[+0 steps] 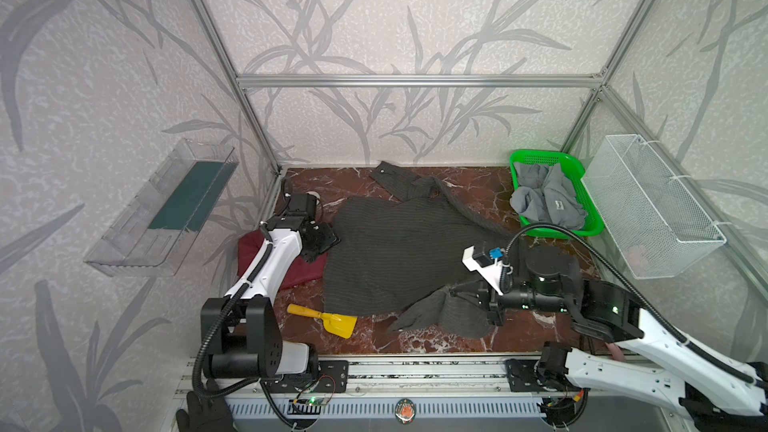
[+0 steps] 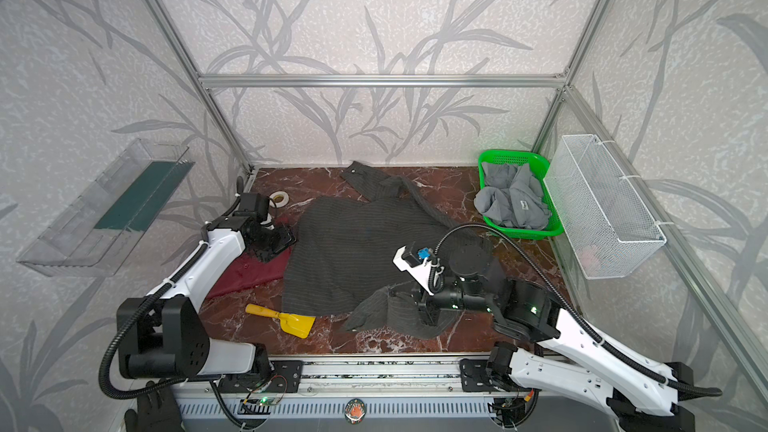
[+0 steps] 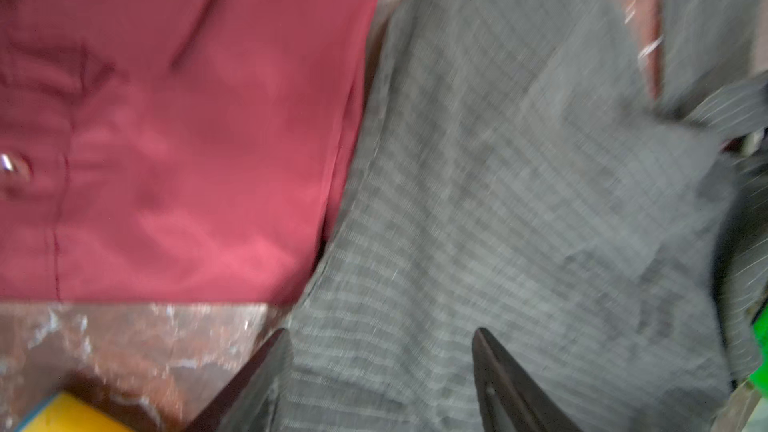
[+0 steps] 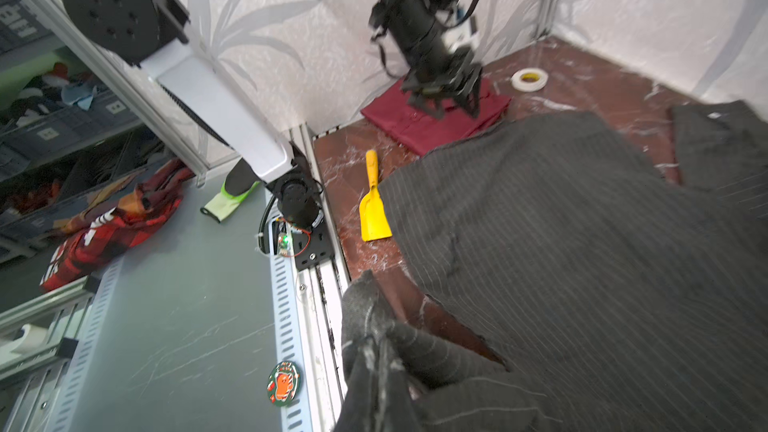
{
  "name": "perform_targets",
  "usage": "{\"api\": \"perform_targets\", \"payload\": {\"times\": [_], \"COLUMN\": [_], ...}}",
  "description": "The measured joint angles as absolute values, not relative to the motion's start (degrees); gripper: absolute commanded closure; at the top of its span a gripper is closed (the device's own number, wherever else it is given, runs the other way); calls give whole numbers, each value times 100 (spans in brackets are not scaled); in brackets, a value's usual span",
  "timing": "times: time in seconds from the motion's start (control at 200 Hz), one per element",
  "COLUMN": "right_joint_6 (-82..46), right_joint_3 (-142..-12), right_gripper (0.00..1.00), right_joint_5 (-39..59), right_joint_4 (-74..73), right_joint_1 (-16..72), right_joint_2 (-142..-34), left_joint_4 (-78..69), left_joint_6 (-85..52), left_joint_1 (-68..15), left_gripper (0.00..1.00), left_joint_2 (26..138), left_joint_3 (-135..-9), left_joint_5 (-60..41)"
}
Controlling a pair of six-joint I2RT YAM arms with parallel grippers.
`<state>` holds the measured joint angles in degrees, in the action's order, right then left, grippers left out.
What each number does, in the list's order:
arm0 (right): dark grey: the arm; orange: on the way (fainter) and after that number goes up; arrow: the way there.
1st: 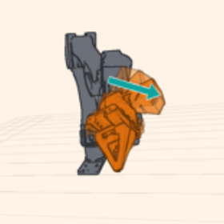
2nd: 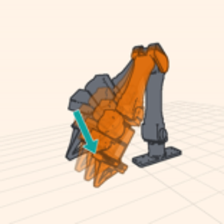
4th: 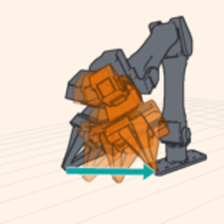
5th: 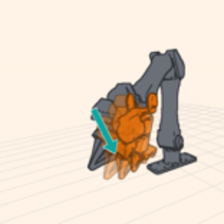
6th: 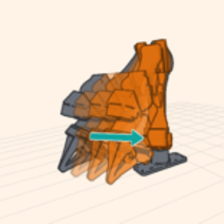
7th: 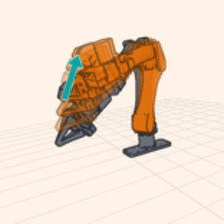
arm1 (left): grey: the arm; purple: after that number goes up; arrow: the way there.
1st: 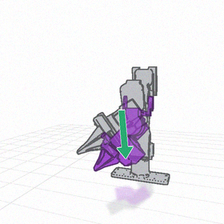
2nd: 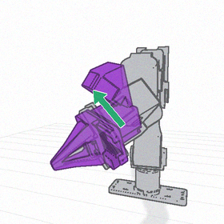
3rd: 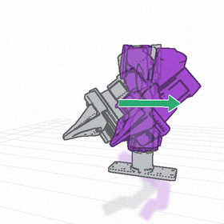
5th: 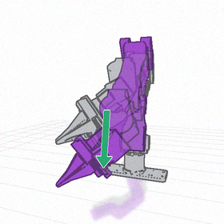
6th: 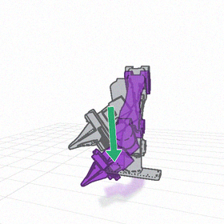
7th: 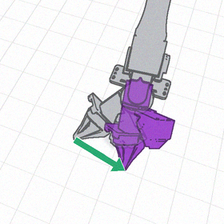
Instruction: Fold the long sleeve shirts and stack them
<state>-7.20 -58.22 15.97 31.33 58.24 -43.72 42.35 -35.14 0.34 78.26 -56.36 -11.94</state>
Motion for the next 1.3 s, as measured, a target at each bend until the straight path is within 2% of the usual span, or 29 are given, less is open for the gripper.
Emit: {"api": "perform_targets", "payload": {"times": [0.505, 1.3], "right_joint_6": [-773, -854], "right_joint_3": [-5826, -5824], "right_gripper": [100, 100], "right_joint_5": [1138, 1160], "right_joint_4": [3159, 3183], "right_joint_1": [5701, 5699], "right_joint_2": [-4062, -3896], "left_joint_4": [5103, 5164], "left_joint_6": [-4056, -5004], "left_joint_1": [-794, -891], "left_gripper": [29, 38], "left_joint_2": [6128, 5411], "left_joint_3": [-4563, -3719], "left_joint_5": [-773, -489]}}
